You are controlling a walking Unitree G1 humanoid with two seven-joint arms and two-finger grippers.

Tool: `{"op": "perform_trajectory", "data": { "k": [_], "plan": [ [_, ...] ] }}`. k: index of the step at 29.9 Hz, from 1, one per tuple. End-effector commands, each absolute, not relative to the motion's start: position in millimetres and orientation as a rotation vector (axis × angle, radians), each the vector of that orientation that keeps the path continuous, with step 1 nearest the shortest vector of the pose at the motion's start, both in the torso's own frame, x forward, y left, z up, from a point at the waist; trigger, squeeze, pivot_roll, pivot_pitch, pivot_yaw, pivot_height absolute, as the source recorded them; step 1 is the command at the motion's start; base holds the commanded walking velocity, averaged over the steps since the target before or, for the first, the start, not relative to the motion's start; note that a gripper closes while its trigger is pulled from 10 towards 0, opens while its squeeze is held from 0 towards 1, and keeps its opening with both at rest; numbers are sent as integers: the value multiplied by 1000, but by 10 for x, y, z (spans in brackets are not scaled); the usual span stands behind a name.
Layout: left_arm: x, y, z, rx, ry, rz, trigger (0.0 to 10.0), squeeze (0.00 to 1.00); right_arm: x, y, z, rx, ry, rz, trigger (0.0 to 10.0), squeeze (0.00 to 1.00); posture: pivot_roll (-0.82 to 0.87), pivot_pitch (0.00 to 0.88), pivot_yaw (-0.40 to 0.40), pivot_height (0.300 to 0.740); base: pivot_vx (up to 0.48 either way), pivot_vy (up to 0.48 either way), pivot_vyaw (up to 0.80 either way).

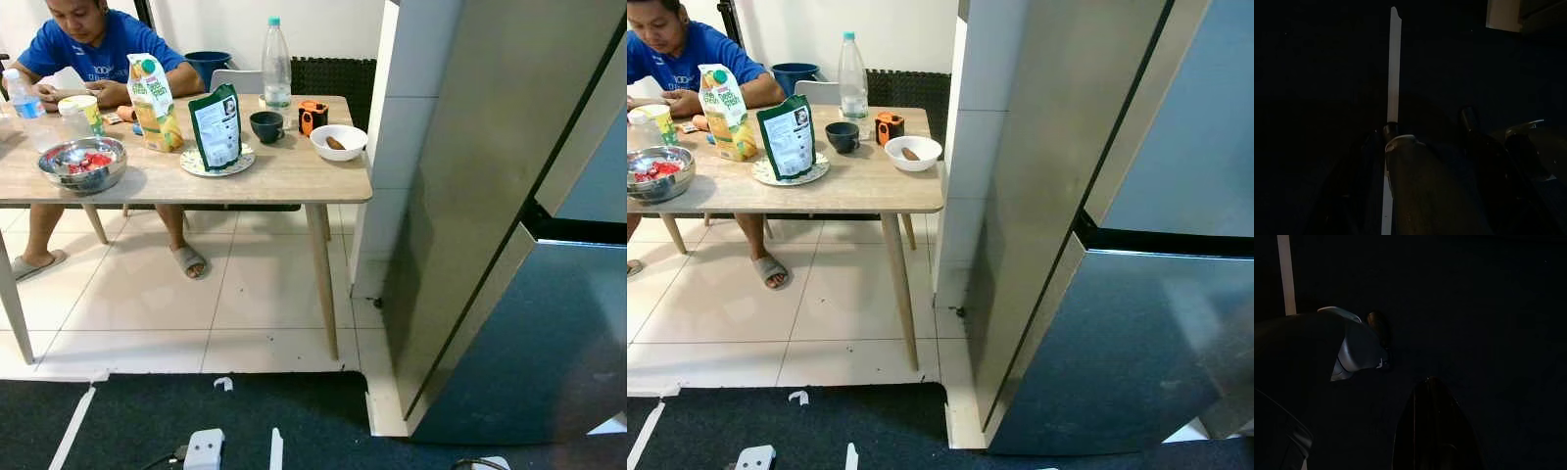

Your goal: Restocking fridge

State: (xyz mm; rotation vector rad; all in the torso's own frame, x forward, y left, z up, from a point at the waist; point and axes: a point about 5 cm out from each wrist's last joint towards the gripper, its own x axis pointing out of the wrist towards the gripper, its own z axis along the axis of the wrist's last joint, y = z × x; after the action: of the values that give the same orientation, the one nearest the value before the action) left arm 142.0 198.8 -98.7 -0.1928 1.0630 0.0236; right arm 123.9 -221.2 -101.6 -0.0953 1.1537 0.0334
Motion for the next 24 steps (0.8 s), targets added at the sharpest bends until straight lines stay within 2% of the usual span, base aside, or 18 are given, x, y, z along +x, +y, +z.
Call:
{"op": "perform_trajectory", "data": {
  "k": [1,24],
  "plan": [
    [1383,1989,-1001,-197,1075,31,10000,0,1244,-2235,-1009,-102,1148,30,10000,0,-18,4,-26,740,0,0,0],
    [1376,1991,-1003,-202,1075,37,10000,0,1242,-2234,-1009,-118,1149,45,10000,0,-32,24,-29,740,0,0,0]
  ]
}}
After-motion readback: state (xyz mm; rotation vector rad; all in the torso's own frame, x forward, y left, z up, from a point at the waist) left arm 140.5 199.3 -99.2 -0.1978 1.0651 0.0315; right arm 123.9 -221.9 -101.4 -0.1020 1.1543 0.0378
